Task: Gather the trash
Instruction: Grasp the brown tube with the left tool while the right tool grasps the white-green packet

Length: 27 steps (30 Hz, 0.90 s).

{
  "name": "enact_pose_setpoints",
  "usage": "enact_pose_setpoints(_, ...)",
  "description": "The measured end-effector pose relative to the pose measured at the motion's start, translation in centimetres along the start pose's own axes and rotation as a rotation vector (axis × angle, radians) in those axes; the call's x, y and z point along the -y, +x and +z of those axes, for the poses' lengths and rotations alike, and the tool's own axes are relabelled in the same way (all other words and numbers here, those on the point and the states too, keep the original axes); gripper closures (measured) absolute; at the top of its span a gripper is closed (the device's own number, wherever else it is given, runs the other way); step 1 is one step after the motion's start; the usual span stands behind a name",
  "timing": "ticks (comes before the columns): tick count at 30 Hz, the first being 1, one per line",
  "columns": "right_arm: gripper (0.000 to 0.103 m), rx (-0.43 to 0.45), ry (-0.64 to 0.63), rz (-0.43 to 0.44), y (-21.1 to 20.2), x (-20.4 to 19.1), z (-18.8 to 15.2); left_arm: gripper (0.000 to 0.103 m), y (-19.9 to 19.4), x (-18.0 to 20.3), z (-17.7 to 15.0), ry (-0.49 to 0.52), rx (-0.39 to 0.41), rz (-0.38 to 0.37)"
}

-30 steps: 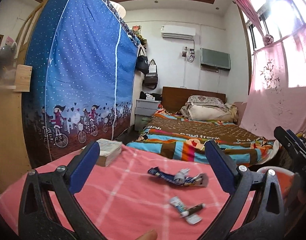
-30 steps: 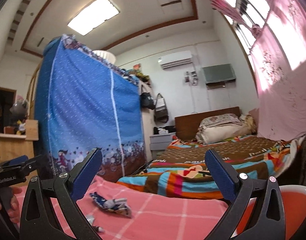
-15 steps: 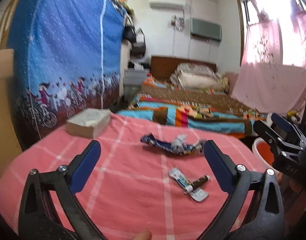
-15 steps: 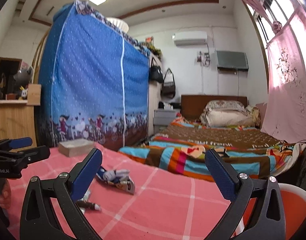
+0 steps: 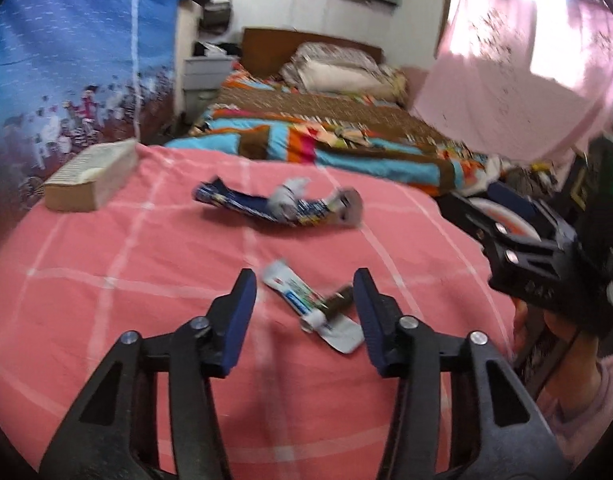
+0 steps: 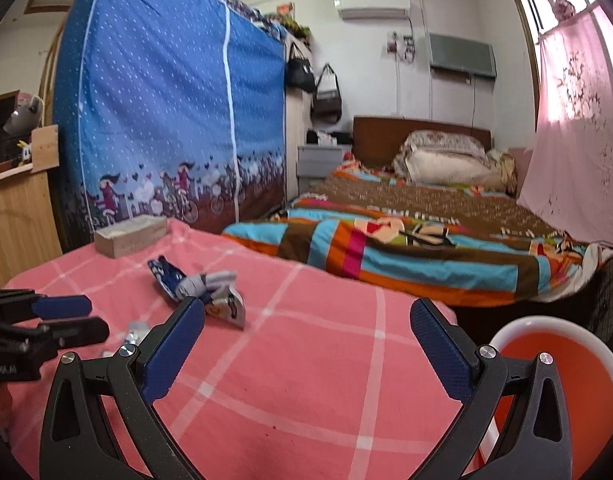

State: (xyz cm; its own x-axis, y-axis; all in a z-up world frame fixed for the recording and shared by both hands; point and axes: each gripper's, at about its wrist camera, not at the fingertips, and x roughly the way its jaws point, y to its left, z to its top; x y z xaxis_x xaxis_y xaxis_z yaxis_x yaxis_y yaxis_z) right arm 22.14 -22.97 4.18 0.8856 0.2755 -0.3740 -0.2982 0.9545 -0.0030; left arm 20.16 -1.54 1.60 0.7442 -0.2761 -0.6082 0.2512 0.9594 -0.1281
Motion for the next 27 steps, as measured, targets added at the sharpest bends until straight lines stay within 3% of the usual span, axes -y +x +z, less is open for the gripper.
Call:
enact_pose_setpoints(5, 0.000, -0.034, 0.010, 0.015, 0.3, 0.3, -0.2, 0.074, 1.9, 1.1, -0.1, 0.047, -0.109, 0.008)
enact_pose_setpoints(15, 0.000, -0.081, 0.018, 0.029, 1.0, 0.3, -0.5, 0.090, 1.0, 1.9, -0.4, 0.077, -0.101, -0.018)
enact_pose_setpoints(20, 0.000, -0.126, 0.036, 0.064, 1.6, 0.4, -0.7, 0.090, -0.5, -0.1, -0.1, -0.014, -0.026, -0.019)
enact_pose_setpoints(27, 0.001, -0.189, 0.046, 0.192, 2.4, -1.6, -1.1, 0.090, -1.6, -4.1, -1.0, -0.181, -0.016, 0.066)
